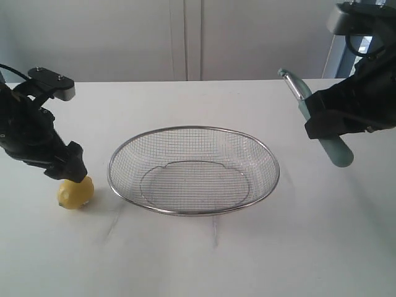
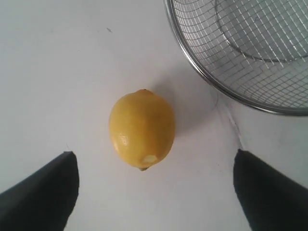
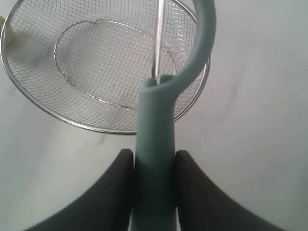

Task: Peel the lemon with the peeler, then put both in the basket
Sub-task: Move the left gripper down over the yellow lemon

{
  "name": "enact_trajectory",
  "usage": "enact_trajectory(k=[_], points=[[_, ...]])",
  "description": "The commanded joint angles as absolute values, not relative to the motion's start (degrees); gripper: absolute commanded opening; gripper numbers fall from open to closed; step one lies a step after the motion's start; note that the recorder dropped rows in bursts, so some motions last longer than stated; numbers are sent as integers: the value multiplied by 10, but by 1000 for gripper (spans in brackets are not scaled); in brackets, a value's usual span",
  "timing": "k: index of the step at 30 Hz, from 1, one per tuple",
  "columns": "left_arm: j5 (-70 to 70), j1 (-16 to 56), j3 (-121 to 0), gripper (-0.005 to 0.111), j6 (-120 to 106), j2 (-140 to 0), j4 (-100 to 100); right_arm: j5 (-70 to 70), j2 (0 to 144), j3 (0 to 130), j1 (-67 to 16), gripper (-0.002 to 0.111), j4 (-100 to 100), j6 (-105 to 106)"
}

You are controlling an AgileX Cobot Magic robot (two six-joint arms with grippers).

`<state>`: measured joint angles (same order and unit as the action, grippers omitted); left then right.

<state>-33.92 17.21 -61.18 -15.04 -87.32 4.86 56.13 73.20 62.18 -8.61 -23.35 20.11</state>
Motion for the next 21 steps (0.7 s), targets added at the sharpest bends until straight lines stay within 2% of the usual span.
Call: enact_trajectory(k=[1, 21], points=[[-320, 174, -606, 89, -145, -900, 57, 557, 727, 621, -87, 0, -238, 202], [-270, 174, -606, 89, -211, -988, 57, 561, 727, 621, -87, 0, -238, 202]])
